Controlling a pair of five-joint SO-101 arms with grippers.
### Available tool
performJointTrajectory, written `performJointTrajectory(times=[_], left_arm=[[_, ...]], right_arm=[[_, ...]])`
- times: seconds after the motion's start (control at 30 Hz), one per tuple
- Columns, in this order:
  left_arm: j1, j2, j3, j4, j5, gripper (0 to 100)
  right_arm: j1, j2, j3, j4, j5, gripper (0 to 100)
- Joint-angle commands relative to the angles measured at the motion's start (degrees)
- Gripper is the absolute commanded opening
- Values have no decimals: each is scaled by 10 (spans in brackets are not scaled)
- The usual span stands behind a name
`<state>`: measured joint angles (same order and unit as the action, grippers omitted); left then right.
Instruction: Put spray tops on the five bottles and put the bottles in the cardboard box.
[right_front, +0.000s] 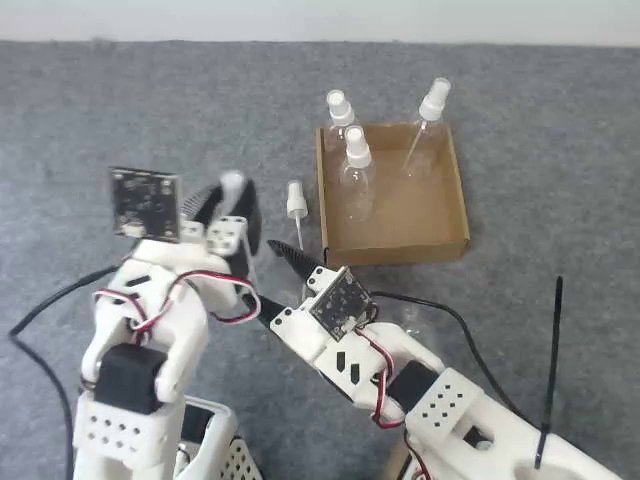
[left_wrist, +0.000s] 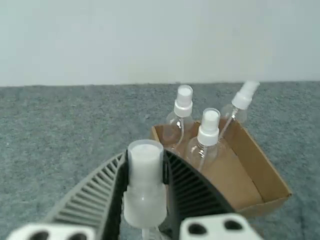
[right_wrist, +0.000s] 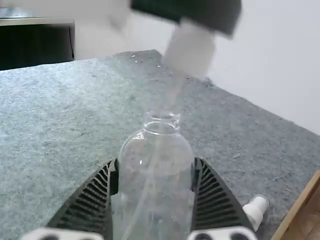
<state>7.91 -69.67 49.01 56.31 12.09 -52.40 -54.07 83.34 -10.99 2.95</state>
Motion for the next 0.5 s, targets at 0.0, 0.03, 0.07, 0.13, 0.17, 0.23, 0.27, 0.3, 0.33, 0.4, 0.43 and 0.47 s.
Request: performJointTrajectory(times=[0.0,0.03,0.07,0.13,0.17,0.23,0.27,0.3,0.33,0.4,0.43,0.47], left_arm=[[27,-12,-7,-1,-9,14],[27,-12,-15,-1,-9,23],[27,-12,-21,2,-9,41],[26,-12,-31,2,-9,104],[26,-12,-35,2,-9,141],[26,-12,-37,2,-10,187],[26,-12,-38,0,-10,190],[22,-12,-38,-2,-10,188],[12,-12,-38,-3,-10,179],[-7,-12,-50,-3,-10,151],[-18,-12,-58,-3,-9,137],[-30,-12,-66,-3,-9,123]], right_arm=[[3,-19,-6,-16,-4,6],[3,-19,-6,-16,-4,6],[3,-19,-6,-16,-4,6],[3,-19,-6,-16,-4,6],[3,-18,-6,-16,-4,6],[3,-17,-6,-16,-4,6],[3,-17,-6,-16,-4,6],[3,-17,-6,-16,-4,6],[3,-16,-6,-16,-4,6],[3,-16,-6,-16,-4,6],[3,-15,-6,-16,-4,6],[3,-15,-6,-16,-4,6]])
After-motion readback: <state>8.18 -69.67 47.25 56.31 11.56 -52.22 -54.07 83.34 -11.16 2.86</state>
